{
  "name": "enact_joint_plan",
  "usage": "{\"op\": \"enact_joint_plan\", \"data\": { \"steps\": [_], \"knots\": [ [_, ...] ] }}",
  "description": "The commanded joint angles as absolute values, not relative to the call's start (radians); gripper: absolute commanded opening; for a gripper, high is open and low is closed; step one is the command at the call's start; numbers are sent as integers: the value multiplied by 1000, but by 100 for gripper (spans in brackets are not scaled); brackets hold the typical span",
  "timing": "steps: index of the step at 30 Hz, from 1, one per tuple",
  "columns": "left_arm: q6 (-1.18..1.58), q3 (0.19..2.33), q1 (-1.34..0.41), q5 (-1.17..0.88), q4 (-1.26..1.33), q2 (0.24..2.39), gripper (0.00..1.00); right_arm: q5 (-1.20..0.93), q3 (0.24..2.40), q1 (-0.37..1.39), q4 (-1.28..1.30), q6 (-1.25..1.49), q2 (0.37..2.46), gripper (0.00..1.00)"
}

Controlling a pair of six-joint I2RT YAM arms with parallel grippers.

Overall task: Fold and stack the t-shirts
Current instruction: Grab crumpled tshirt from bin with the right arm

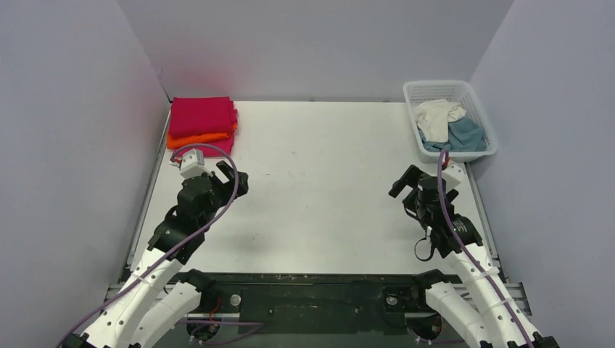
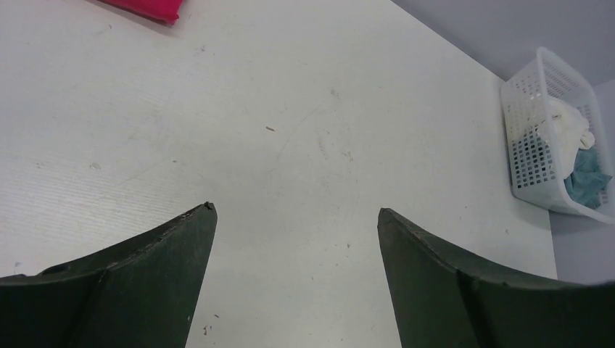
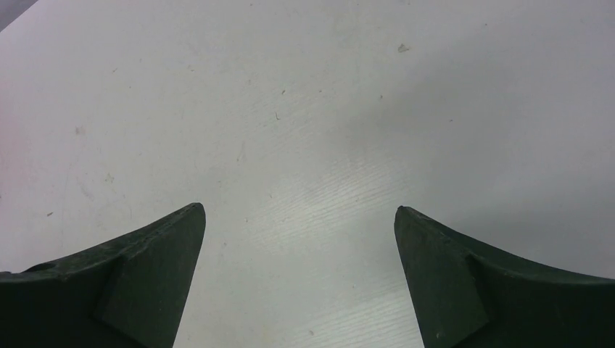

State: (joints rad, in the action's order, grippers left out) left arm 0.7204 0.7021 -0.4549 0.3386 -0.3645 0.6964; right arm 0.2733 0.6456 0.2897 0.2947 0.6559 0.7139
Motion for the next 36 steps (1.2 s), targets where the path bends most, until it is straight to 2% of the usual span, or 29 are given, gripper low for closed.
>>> {"op": "enact_joint_plan", "data": {
  "steps": [1,7,13,21,26,33,35,36],
  "knots": [
    [701,725,-457,369,-344,691,92,331,700,295,251,615,734,100],
    [696,718,-457,382,-317,708,92,538,897,265,262,564,899,100],
    [694,710,-456,383,-282,744,92,552,1193,118,270,490,1243,99],
    [696,727,-451,381,-269,807,92,297,1706,-115,363,523,1850,85],
    [695,733,-445,369,-236,858,92,175,1995,-159,383,559,2095,84],
    [697,789,-433,350,-252,975,93,127,2172,-177,299,658,2358,81],
    [700,798,-431,347,-257,995,93,126,2196,-179,277,683,2400,79],
    [700,802,-430,346,-258,999,93,124,2197,-179,268,693,2417,73]
  ]
}}
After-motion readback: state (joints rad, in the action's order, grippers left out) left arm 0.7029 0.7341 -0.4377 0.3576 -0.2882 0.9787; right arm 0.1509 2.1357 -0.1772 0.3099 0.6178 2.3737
